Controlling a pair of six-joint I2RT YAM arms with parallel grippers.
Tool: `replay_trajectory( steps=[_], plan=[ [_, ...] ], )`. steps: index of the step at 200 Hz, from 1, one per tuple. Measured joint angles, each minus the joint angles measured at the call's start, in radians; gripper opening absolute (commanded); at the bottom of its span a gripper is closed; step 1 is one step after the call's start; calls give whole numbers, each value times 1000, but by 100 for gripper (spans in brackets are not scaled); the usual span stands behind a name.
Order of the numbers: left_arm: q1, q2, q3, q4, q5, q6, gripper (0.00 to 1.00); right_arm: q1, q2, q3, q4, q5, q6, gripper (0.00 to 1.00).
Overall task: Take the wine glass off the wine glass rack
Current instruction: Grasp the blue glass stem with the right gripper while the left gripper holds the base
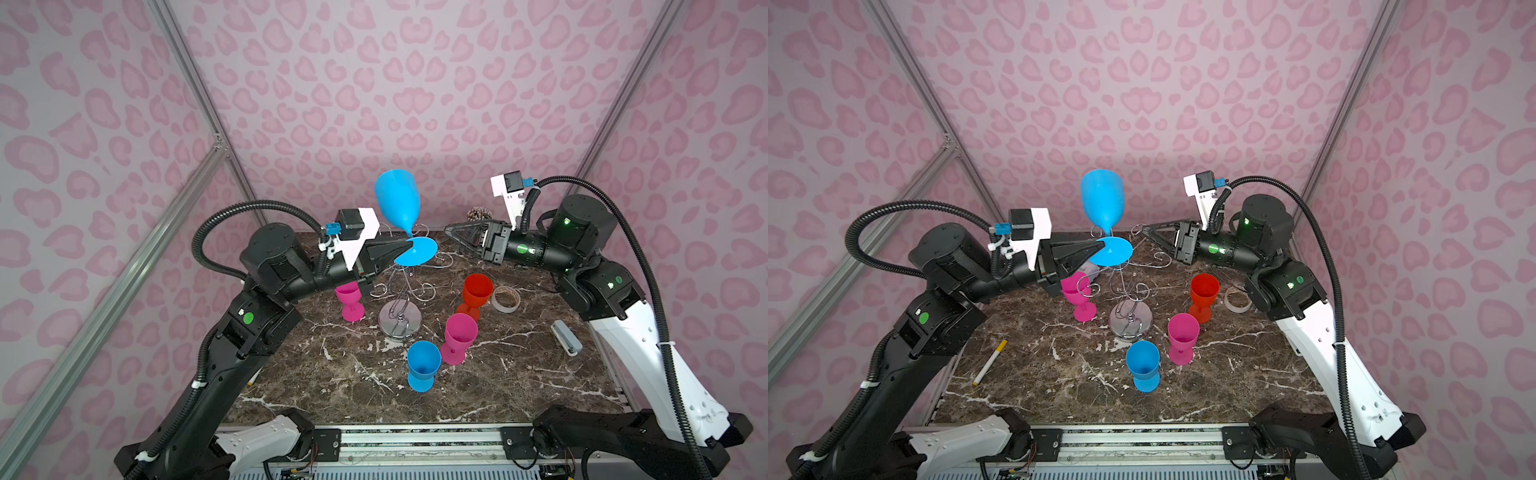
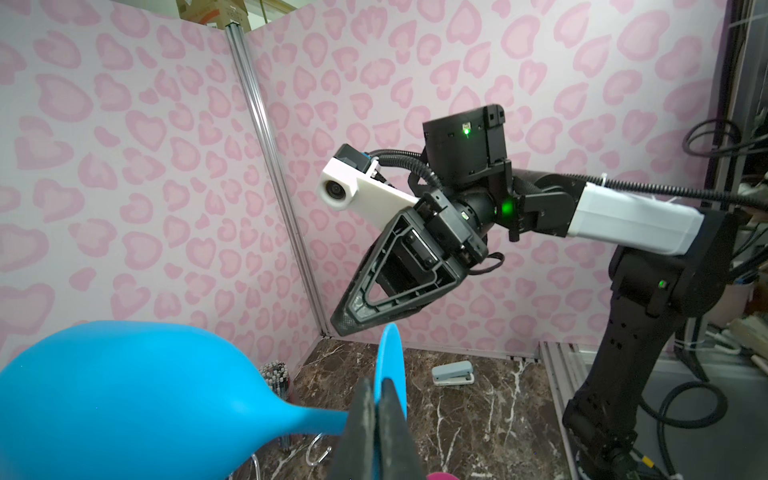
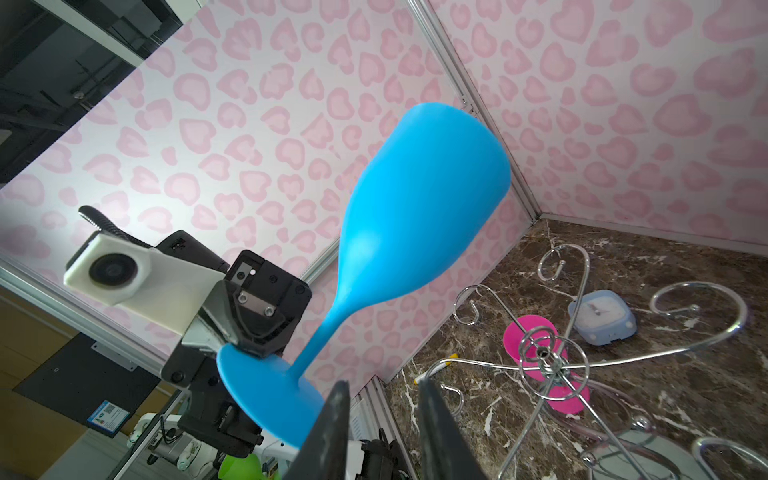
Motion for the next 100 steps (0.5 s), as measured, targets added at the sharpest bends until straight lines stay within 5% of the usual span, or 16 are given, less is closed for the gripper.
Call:
replay_trajectory(
  steps=[100],
  plan=[
    [-283, 41, -60, -75, -344, 523, 4, -1, -69, -116, -16, -68, 30, 32]
  ],
)
